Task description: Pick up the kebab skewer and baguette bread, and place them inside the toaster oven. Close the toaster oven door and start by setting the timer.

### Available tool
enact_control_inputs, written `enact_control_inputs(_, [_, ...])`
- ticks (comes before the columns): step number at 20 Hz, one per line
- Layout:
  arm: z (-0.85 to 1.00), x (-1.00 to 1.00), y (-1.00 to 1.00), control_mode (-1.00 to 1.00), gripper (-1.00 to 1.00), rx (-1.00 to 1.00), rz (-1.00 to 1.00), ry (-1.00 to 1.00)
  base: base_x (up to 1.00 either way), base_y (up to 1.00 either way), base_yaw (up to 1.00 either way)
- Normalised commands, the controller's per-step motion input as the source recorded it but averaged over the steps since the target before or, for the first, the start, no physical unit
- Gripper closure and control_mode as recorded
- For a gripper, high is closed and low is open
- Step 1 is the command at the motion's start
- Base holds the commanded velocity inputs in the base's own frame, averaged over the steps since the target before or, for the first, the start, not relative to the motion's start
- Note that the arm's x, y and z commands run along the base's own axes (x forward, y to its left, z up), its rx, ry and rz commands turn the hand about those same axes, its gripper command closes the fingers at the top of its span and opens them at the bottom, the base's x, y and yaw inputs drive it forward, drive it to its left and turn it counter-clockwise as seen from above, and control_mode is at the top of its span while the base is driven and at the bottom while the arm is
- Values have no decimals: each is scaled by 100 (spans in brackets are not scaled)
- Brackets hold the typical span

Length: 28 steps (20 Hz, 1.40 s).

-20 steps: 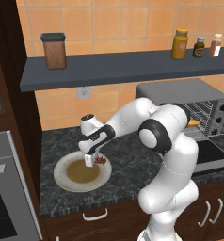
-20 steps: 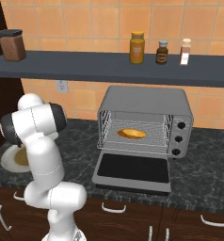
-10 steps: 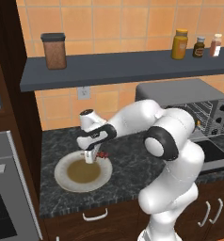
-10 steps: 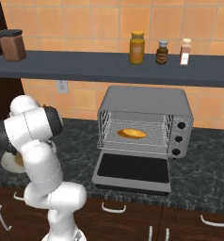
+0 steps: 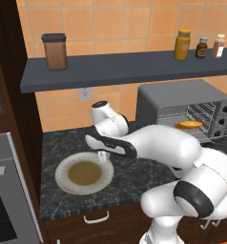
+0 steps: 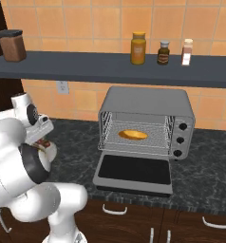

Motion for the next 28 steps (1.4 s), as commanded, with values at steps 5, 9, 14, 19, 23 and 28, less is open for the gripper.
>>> enact_control_inputs(5, [92, -25, -73, -100, 100, 6, 0, 0, 0, 0, 0])
enact_control_inputs(9, [61, -11, -80, -100, 100, 5, 0, 0, 0, 0, 0])
enact_control_inputs(14, [36, 0, -79, -100, 100, 3, 0, 0, 0, 0, 0])
enact_control_inputs(19, [28, -4, -92, -100, 100, 1, 0, 0, 0, 0, 0])
enact_control_inputs(23, [11, -5, -100, -100, 100, 1, 4, 0, 0, 0, 0])
enact_control_inputs(28, [0, 0, -98, -100, 100, 0, 8, 0, 0, 0, 0])
